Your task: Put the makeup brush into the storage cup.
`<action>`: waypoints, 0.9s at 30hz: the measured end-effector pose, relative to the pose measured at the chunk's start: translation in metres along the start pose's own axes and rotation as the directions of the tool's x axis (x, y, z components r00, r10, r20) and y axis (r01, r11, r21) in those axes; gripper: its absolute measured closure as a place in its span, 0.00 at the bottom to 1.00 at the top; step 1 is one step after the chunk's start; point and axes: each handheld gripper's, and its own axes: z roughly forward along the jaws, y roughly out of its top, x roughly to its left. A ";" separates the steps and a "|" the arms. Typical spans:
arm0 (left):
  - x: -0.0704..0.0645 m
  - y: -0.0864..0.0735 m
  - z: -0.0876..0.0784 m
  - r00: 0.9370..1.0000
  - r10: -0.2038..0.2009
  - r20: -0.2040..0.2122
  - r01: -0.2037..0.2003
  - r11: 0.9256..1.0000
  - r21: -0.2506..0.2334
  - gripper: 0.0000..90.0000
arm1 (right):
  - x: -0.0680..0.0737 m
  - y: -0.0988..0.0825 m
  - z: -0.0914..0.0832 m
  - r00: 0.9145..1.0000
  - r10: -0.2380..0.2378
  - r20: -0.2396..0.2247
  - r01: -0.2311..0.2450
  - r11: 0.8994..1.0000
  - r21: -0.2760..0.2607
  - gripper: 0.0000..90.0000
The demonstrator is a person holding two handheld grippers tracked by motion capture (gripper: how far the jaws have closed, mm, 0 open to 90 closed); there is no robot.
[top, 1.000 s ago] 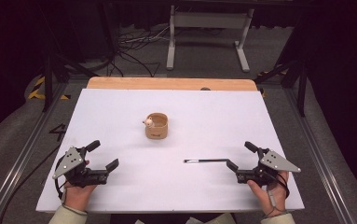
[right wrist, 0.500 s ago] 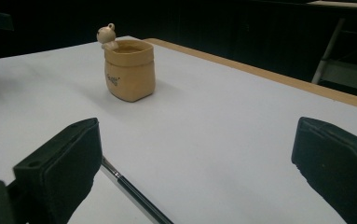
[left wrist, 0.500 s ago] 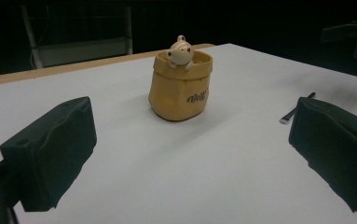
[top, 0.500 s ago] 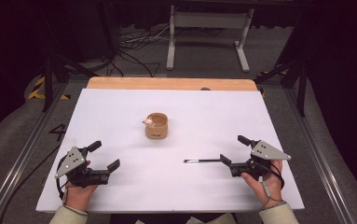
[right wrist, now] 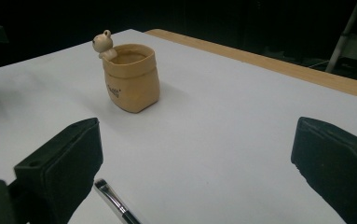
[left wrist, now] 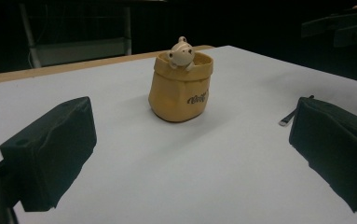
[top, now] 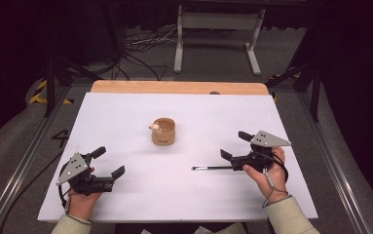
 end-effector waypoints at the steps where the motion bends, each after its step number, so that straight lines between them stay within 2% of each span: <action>1: 0.000 0.000 0.000 1.000 0.001 -0.001 -0.001 1.000 0.001 0.02 | 0.000 0.002 0.000 1.000 -0.008 0.000 0.008 1.000 0.002 0.03; 5: 0.000 -0.001 -0.001 1.000 -0.001 -0.004 0.001 1.000 0.001 0.02 | 0.000 0.011 0.001 1.000 -0.023 -0.009 0.023 0.999 0.027 0.02; 7: 0.000 -0.001 -0.001 1.000 -0.004 -0.001 0.004 1.000 0.005 0.02 | -0.001 0.015 0.002 0.999 -0.023 -0.030 0.025 0.997 0.072 0.02; 10: 0.000 -0.001 0.000 1.000 -0.010 0.002 0.010 1.000 0.010 0.02 | -0.001 0.019 0.004 0.993 -0.021 -0.119 0.042 0.984 0.174 0.05; 16: 0.000 -0.003 -0.001 1.000 -0.007 0.001 0.007 1.000 0.022 0.02 | 0.004 0.029 0.011 0.988 -0.054 -0.145 0.093 0.957 0.275 0.03; 19: 0.000 -0.003 -0.002 1.000 -0.011 0.002 0.011 1.000 0.021 0.02 | 0.006 0.036 0.017 0.982 -0.081 -0.172 0.139 0.922 0.361 0.04; 20: 0.000 -0.003 -0.003 1.000 -0.008 0.001 0.008 1.000 0.022 0.02 | 0.007 0.038 0.018 0.981 -0.092 -0.171 0.151 0.915 0.375 0.04; 22: 0.000 -0.003 -0.004 1.000 -0.012 -0.005 0.012 1.000 0.016 0.02 | 0.008 0.044 0.022 0.978 -0.114 -0.174 0.178 0.893 0.413 0.04; 23: 0.000 -0.003 -0.004 1.000 -0.012 -0.005 0.012 1.000 0.016 0.02 | 0.008 0.044 0.022 0.978 -0.114 -0.174 0.178 0.893 0.413 0.04; 25: 0.000 -0.003 -0.005 1.000 -0.012 -0.006 0.012 1.000 0.016 0.02 | 0.010 0.051 0.025 0.976 -0.138 -0.171 0.202 0.870 0.449 0.04; 26: 0.000 -0.003 -0.005 1.000 -0.012 -0.006 0.012 1.000 0.016 0.02 | 0.010 0.051 0.025 0.976 -0.138 -0.171 0.202 0.870 0.449 0.04; 27: 0.000 -0.003 -0.005 1.000 -0.012 -0.005 0.012 1.000 0.016 0.02 | 0.010 0.052 0.026 0.975 -0.141 -0.172 0.206 0.864 0.460 0.04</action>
